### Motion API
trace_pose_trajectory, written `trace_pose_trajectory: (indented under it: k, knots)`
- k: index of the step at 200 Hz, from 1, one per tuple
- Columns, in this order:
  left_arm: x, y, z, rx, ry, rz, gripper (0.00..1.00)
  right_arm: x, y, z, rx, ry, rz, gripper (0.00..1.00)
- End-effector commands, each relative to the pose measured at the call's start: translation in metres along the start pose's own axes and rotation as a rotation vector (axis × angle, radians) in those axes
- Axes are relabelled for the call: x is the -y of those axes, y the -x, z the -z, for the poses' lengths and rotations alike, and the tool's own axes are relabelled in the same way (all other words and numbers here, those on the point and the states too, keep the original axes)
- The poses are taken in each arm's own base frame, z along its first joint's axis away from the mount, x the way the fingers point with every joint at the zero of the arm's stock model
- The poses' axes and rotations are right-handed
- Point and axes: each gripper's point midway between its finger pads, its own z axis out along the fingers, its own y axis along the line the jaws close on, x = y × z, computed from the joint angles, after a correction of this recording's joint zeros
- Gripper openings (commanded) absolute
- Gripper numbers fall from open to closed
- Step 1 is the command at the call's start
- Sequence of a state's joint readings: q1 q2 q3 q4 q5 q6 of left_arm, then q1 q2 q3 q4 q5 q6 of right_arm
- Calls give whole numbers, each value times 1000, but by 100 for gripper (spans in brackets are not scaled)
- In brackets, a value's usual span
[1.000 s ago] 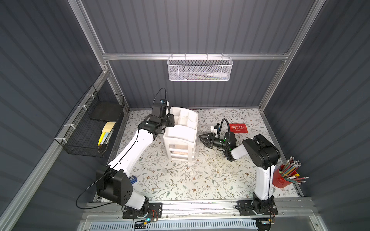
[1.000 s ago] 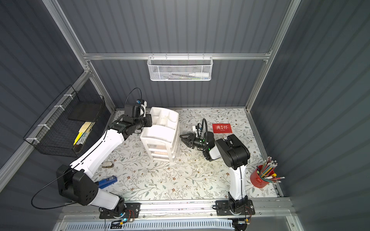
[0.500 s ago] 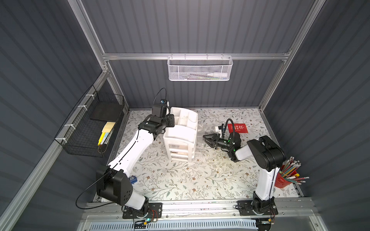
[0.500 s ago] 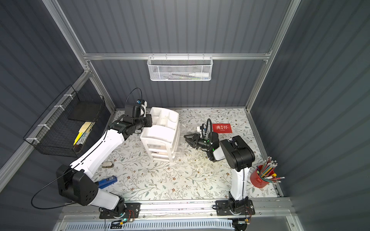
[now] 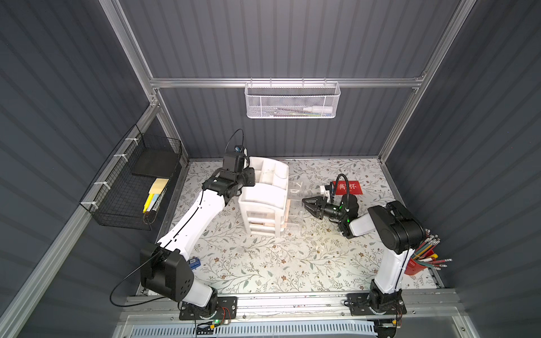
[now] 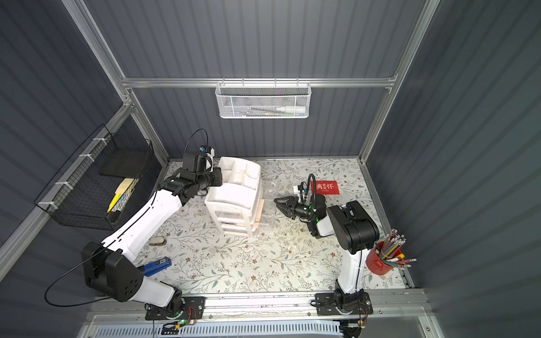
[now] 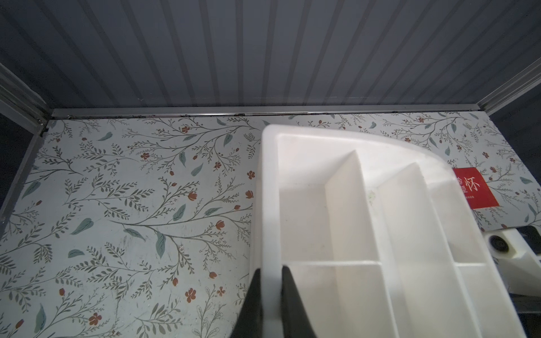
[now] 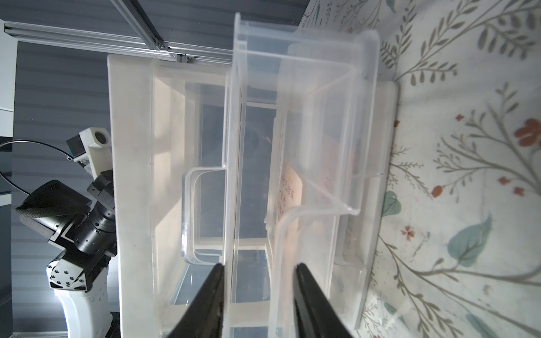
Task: Take the postcards out of the drawer
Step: Open the drawer in the storage box.
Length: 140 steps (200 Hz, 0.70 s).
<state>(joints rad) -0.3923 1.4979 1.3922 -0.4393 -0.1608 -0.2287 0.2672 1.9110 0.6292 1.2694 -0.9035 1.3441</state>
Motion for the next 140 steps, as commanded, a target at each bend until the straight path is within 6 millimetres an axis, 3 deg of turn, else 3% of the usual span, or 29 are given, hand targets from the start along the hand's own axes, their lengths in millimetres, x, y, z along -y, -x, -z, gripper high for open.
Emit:
trace_pose_trajectory:
  k: [1, 140]
  knots:
    - [-34, -65, -9, -222, 149, -81, 0, -14, 3, 8, 1, 29, 62, 37]
    - [-43, -59, 2, -212, 201, -99, 0, -6, 11, 21, -18, -16, 31, 37]
